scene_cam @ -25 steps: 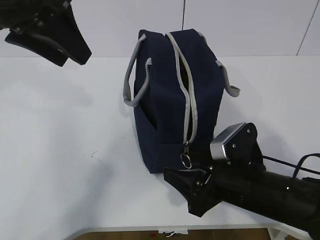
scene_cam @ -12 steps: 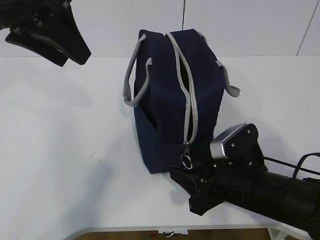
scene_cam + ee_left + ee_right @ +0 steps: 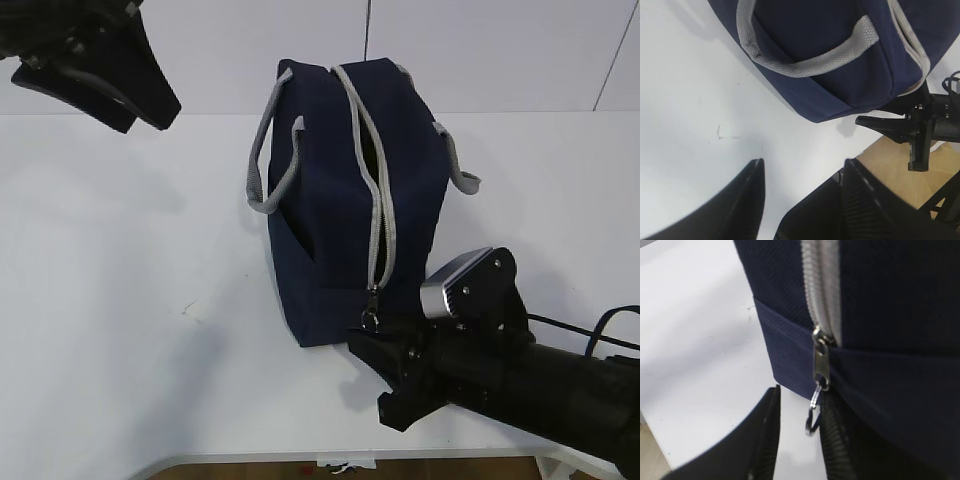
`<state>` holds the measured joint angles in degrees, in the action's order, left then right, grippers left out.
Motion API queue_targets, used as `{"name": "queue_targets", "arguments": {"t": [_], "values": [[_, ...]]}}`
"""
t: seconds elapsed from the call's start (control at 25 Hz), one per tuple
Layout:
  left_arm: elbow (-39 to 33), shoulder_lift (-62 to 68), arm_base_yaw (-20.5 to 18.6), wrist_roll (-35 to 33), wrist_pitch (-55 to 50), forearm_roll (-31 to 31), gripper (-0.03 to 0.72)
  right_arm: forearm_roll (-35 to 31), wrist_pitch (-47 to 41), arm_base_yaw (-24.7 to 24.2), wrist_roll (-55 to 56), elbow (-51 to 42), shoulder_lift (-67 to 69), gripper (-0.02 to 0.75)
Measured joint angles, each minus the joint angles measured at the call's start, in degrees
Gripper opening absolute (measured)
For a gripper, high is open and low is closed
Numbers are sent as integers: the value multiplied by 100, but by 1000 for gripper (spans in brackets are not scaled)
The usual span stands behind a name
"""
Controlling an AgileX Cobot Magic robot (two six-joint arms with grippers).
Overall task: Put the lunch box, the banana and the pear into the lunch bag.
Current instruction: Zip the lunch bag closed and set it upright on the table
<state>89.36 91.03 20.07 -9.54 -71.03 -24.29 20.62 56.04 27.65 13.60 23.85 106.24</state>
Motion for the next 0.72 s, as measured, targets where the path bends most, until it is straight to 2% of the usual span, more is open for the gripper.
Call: {"name": "queue_targets", "arguments": {"t": [0.72], "values": [[0, 0, 0, 26, 0, 0, 361, -301, -10, 0, 10, 0, 0, 209]]}}
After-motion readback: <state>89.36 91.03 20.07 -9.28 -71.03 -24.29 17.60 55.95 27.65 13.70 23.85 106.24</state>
